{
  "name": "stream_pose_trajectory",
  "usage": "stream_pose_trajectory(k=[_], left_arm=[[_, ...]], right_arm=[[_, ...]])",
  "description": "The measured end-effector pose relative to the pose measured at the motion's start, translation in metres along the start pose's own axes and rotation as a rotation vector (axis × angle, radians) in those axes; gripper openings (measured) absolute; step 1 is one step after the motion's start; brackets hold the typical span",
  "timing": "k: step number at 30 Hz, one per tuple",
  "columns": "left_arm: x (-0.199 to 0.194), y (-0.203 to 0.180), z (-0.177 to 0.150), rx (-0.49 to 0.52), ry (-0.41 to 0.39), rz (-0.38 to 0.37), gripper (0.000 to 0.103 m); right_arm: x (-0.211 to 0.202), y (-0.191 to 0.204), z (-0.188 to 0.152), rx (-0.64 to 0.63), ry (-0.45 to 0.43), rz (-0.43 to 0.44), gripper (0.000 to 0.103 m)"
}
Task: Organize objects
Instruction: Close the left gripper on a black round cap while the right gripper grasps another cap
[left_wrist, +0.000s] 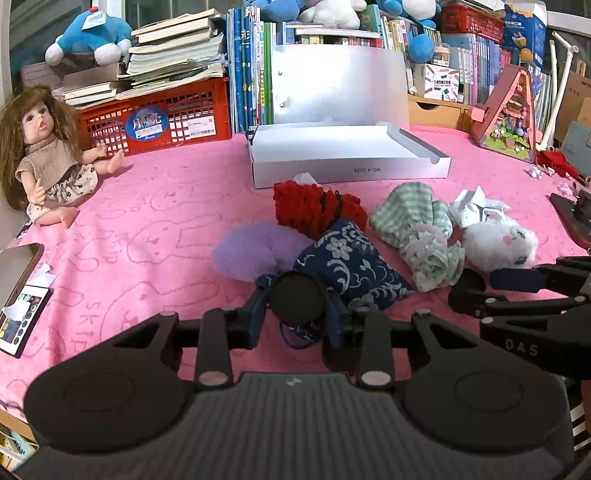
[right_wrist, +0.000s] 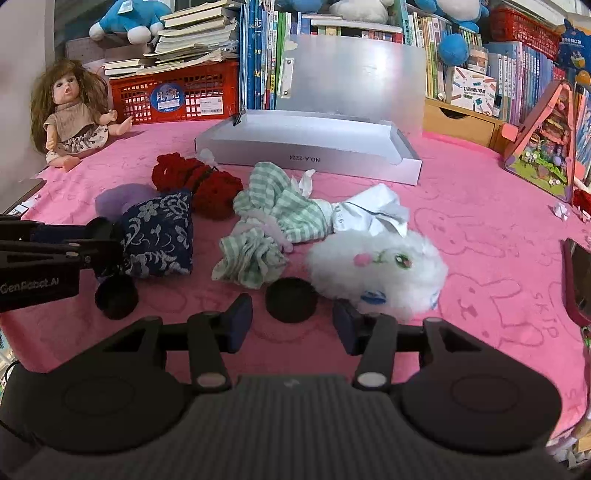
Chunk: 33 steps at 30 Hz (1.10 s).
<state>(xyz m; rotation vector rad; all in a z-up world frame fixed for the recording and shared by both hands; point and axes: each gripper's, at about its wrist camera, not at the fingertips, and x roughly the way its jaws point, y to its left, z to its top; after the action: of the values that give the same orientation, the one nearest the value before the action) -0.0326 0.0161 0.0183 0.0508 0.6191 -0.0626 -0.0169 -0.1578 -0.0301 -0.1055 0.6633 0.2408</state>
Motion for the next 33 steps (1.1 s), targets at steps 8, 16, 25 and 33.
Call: stream_pose_trajectory(k=[8,16,25,33], left_arm=[[0.003,-0.001,0.001,-0.002,-0.010,-0.002,0.037],[0.003,-0.004,0.008,-0.001,-0.031,-0.012,0.037],[0.001,-0.001,0.014,-0.014,-0.053,-0.009,0.037],[-0.001,0.014,0.021,-0.041,-0.059,0.010,0.037]], right_arm=[[0.003,-0.002,0.003,0.023,-0.007,-0.008,0.036],[0.000,-0.004,0.006,0.046,-0.008,0.007,0.036],[-0.011,0.000,0.012,0.027,-0.045,0.015,0.036],[-0.013,-0.006,0.015,0.058,-0.053,0.020,0.036]])
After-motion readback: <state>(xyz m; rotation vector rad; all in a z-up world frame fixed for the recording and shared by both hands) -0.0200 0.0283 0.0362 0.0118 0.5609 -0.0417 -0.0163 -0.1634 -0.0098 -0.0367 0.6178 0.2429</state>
